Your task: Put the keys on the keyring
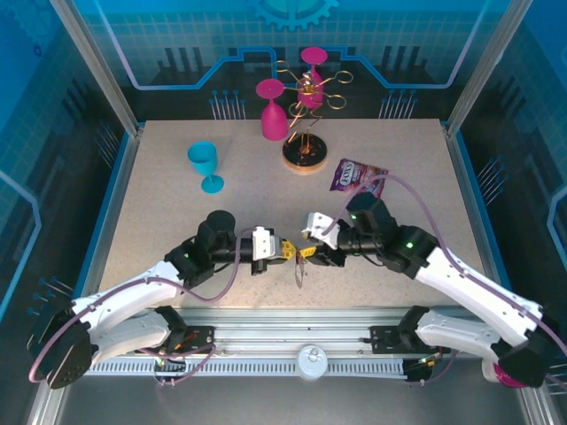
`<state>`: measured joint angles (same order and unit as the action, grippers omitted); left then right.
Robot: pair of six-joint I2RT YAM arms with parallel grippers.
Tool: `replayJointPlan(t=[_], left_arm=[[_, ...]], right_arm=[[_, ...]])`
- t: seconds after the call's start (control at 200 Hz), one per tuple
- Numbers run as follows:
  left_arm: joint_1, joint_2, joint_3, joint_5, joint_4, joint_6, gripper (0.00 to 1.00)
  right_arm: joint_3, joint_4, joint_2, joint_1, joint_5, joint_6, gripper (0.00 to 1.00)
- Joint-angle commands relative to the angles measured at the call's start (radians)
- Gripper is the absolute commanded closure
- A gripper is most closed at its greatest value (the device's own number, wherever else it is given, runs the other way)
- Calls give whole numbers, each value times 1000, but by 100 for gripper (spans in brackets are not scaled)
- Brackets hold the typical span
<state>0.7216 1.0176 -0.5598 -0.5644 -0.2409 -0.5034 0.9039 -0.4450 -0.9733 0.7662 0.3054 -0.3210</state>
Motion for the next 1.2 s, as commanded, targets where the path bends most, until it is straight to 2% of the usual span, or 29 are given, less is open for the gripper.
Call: replayJointPlan(t=[0.0,0.215,0.325,0.625,0.781,0.871,1.036,1.196], left_arm=[[7,-28,27,-51,-115,8,100],[7,-33,50,-80,-177,29,100],[6,-34,50,-83,-176,29,100],[6,-41,52,-84,-181,29,100],[6,-49,57,-86,-193,34,100],[6,-53,64,-93,-211,41,100],[7,-41,55,-126,-207,52,100],[7,-35,54,-127,-211,58,100]], right_arm=[[-76,116,56,-45,97,101,59],[-128,158,61,-44,165,147,57],[-128,167,57,-45,187,152,61],[-97,128,28,-45,229,121,80],[-89,110,15,-58,233,115,97],[-86,87,5,-75,217,121,100],[-51,37,-47,-79,271,119,99],[-37,57,-29,-78,256,108,72]])
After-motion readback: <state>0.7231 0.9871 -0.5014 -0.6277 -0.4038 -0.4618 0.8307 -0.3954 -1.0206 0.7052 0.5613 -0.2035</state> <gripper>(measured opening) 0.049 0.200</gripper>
